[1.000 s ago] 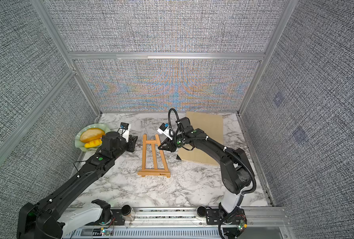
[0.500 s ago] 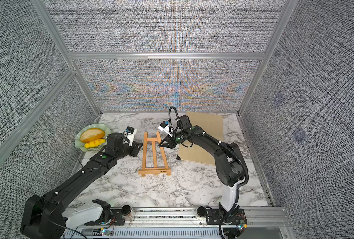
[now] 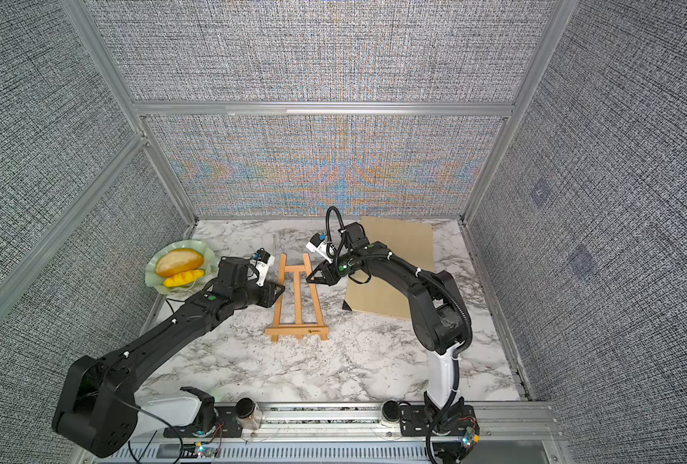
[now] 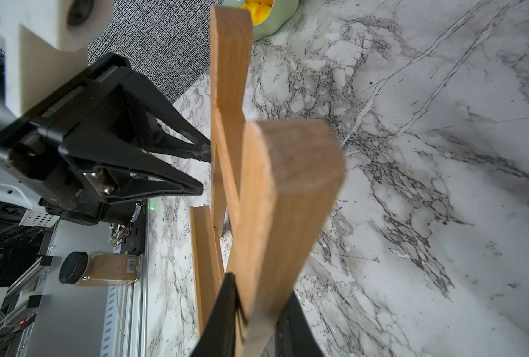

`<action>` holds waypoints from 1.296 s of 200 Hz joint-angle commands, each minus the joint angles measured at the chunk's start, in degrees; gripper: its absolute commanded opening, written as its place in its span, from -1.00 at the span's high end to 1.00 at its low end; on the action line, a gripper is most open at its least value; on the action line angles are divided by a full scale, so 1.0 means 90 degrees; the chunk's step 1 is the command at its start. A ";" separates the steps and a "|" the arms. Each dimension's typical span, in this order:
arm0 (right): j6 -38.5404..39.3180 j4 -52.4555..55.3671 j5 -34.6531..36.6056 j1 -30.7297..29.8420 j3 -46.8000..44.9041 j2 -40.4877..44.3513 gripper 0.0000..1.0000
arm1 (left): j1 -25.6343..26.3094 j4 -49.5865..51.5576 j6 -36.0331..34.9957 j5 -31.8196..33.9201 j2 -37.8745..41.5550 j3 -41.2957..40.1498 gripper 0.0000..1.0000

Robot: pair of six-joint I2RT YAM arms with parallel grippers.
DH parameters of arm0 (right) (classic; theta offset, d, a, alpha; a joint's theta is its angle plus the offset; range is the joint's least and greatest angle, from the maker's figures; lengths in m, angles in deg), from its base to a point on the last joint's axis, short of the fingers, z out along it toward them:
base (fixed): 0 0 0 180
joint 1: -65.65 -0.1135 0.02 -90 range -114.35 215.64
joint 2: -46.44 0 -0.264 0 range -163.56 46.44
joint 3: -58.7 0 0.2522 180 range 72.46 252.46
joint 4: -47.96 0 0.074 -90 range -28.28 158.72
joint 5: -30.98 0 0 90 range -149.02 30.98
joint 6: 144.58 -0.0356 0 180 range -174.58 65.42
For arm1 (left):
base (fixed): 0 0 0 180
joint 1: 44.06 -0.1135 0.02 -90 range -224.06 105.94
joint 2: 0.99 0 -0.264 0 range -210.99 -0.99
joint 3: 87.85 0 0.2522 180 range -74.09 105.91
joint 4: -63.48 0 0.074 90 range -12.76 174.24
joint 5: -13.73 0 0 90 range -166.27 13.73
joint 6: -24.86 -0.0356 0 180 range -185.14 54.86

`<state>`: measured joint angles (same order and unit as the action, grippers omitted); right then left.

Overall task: Disassemble the easel
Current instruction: Fold up the easel at the center of the board.

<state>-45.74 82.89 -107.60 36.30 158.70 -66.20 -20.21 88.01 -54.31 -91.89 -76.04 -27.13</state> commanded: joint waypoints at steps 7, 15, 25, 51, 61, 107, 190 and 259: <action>0.0542 -0.0223 0.1198 0.0008 0.0046 -0.0147 0.95 | -0.0005 0.0431 -0.0067 -0.0123 -0.0506 0.0349 0.30; 0.0541 -0.0228 0.1223 0.0016 0.0060 -0.0184 0.95 | -0.0008 0.0462 -0.0068 -0.0054 -0.0630 0.0392 0.31; 0.0549 -0.0235 0.1248 0.0027 0.0089 -0.0253 0.95 | -0.0005 0.0451 -0.0070 0.0045 -0.0738 0.0400 0.32; 0.0536 -0.0194 0.1271 0.0077 0.0264 -0.0496 0.94 | -0.0022 0.0311 -0.0074 0.0160 -0.0823 0.0339 0.33; 0.0526 -0.0194 0.1274 0.0093 0.0322 -0.0582 0.94 | -0.0029 0.0263 -0.0088 0.0202 -0.0863 0.0333 0.35; 0.0391 -0.0290 0.1313 0.0116 0.0448 -0.0830 0.81 | -0.0038 0.0146 -0.0110 0.0275 -0.1269 0.0371 0.53; 0.0116 -0.0401 0.1435 0.0189 0.0901 -0.1529 0.74 | -0.0050 0.0021 -0.0226 0.0543 -0.2075 0.0614 0.61; -0.0284 -0.0594 0.1848 0.0209 0.1142 -0.2002 0.67 | -0.0061 0.0011 -0.0186 0.0721 -0.2698 0.0960 0.62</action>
<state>-56.43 82.47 -104.30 38.55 168.47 -83.03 -20.69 86.93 -53.52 -86.81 -98.86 -19.22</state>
